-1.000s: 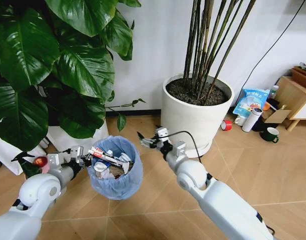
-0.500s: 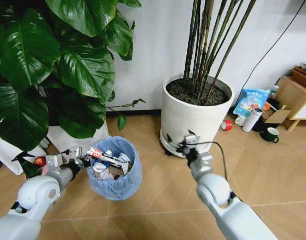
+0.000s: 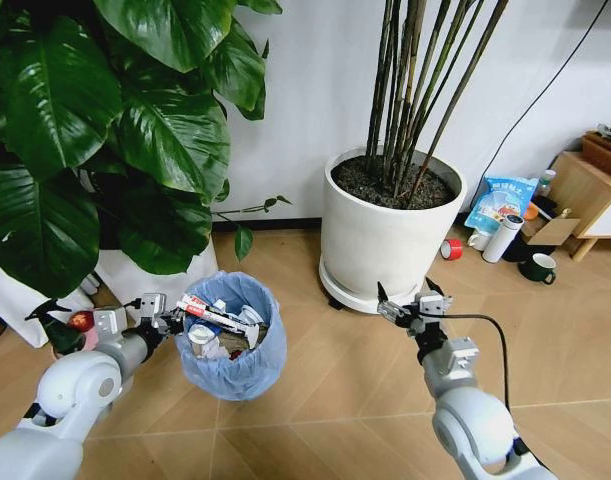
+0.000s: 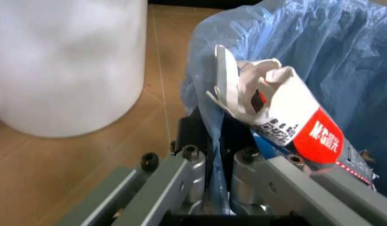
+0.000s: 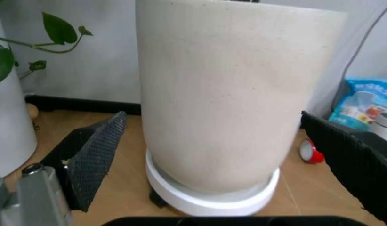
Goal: Pick up the trash bin and place the garbage on the floor into it.
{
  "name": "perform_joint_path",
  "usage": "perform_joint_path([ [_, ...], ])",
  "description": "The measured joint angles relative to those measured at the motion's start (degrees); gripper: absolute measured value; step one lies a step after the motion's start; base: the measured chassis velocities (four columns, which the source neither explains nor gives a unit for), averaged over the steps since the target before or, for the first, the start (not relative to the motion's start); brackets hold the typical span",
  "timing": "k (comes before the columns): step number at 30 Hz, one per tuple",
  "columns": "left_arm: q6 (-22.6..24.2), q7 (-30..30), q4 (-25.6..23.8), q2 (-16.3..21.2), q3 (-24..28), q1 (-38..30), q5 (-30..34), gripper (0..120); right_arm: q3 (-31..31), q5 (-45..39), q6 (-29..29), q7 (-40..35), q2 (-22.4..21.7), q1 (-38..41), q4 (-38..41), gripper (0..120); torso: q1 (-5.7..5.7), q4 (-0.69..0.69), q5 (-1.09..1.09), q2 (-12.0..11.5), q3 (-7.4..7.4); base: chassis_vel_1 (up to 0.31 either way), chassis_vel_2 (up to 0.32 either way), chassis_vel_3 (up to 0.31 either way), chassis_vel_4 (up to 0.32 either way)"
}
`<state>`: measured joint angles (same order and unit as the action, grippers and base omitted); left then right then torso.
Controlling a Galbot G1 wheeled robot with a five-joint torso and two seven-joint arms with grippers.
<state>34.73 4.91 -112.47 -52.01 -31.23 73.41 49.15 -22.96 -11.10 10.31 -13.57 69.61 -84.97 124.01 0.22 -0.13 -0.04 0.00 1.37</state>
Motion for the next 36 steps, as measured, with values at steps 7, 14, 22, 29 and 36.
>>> perform_joint_path([
  [7,-0.1,-0.1,-0.7,-0.3,0.0,0.6,-0.4,0,-2.0,1.5,-1.2,0.2,0.3,-3.3,1.5,100,-0.01,-0.01,0.0,0.0,-0.01,0.15,-0.144,-0.16,0.139],
  [14,-0.1,0.1,-1.6,-0.6,0.0,0.9,-0.5,0,-4.1,1.7,-1.9,0.2,0.3,-5.2,2.7,100,-0.01,0.01,-0.01,0.0,-0.01,0.139,-0.132,-0.139,0.141],
  [22,-0.3,0.3,-2.2,-0.4,-0.2,1.3,-0.6,0,-4.8,1.8,-2.7,1.1,0.1,-6.1,3.6,100,0.0,-0.01,0.0,0.0,0.0,0.122,-0.143,-0.141,0.138],
  [29,-0.4,0.8,-2.3,0.5,-0.2,1.1,-0.2,0,-4.4,2.6,-3.3,1.4,0.2,-6.8,3.8,100,-0.01,-0.01,0.02,0.0,0.0,0.174,-0.178,-0.176,0.18],
  [36,-0.5,1.2,-2.3,0.6,-0.3,1.2,0.2,0,-3.6,2.9,-3.5,1.4,-0.2,-6.9,3.4,100,0.0,0.01,0.02,0.0,0.0,0.169,-0.175,-0.185,0.169],
])
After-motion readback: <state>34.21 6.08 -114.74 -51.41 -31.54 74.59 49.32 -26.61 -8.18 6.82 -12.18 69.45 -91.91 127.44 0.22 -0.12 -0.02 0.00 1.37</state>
